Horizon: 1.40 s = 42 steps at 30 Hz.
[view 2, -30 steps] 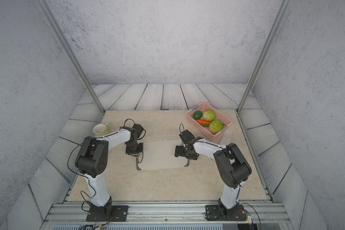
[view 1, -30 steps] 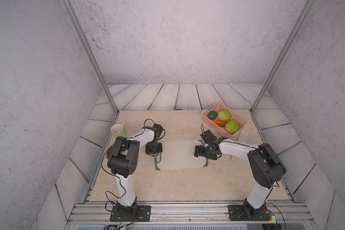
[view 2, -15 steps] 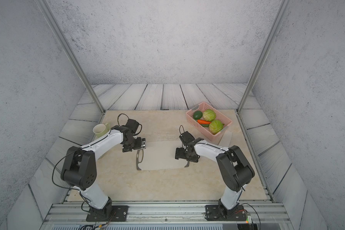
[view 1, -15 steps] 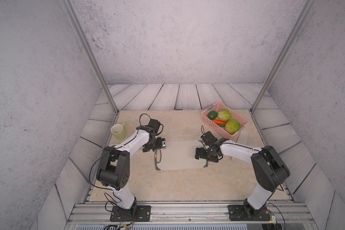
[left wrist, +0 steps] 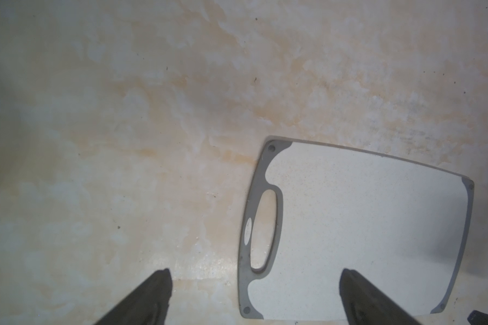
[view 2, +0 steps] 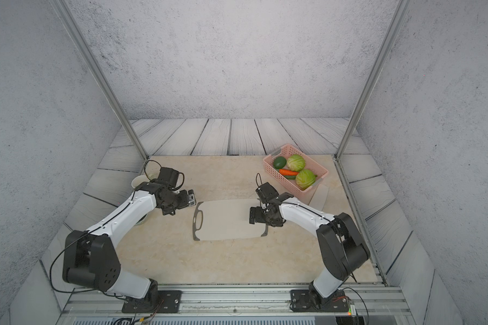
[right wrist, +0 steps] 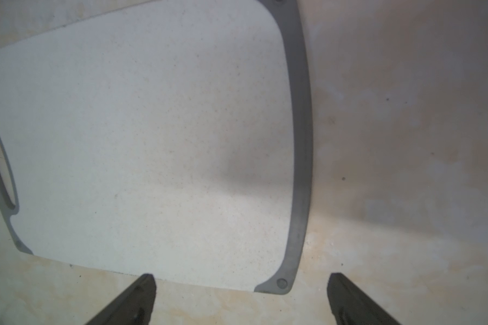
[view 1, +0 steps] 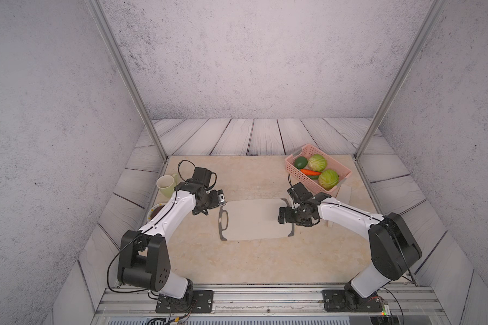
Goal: Align the knife with the edge of the cutting board
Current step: Move the work surface to the center of the board.
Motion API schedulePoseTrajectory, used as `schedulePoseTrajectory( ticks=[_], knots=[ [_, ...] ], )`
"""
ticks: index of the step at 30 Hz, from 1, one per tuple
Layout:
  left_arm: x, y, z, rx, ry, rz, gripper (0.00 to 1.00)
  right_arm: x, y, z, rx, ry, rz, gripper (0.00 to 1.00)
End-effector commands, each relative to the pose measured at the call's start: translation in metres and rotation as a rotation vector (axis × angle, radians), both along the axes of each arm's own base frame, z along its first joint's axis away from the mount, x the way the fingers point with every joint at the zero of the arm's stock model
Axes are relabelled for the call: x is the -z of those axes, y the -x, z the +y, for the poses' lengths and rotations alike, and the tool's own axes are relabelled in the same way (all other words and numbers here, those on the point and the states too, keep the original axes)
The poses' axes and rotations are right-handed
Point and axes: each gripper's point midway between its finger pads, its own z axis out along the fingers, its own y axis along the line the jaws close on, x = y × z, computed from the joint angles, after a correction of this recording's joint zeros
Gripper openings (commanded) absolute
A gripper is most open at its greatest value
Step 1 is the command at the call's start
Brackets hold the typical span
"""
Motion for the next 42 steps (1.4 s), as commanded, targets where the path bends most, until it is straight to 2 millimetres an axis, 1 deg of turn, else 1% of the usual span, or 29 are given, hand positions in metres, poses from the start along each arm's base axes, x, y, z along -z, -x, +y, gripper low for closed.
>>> schedulePoseTrajectory(
  ticks=[1,4,6,9,15,18,25,32,37,42],
  knots=[
    [0.000,0.015,-0.002,-0.038,0.050,-0.007,0.98,-0.008,0.001,0.004,-0.053,-0.005,-0.002,0.99],
    [0.011,0.025,0.000,-0.084,0.075,0.001,0.98,-0.007,-0.001,0.007,-0.073,-0.010,0.003,0.99],
    [0.022,0.032,-0.001,-0.106,0.094,0.022,0.98,-0.002,-0.001,0.006,-0.079,-0.005,0.017,0.99],
    [0.031,0.039,0.000,-0.123,0.105,0.033,0.98,0.004,0.000,0.005,-0.078,-0.005,0.026,0.99],
    [0.052,0.047,-0.004,-0.144,0.140,0.065,0.98,0.013,-0.001,0.003,-0.062,-0.032,0.041,0.99],
    [0.061,0.047,-0.008,-0.149,0.162,0.077,0.98,0.017,-0.001,0.004,-0.059,-0.042,0.045,0.99],
    [0.075,0.047,-0.020,-0.137,0.196,0.118,0.98,0.027,0.002,0.005,-0.045,-0.058,0.062,0.99],
    [0.094,0.047,-0.033,-0.110,0.186,0.180,0.98,0.034,0.006,0.007,-0.030,-0.084,0.075,0.99],
    [0.107,0.048,-0.046,-0.083,0.173,0.216,0.98,0.039,0.009,0.001,-0.012,-0.067,0.079,0.99],
    [0.111,0.046,-0.055,-0.065,0.159,0.225,0.98,0.039,0.012,-0.003,0.001,-0.058,0.075,0.99]
  ],
)
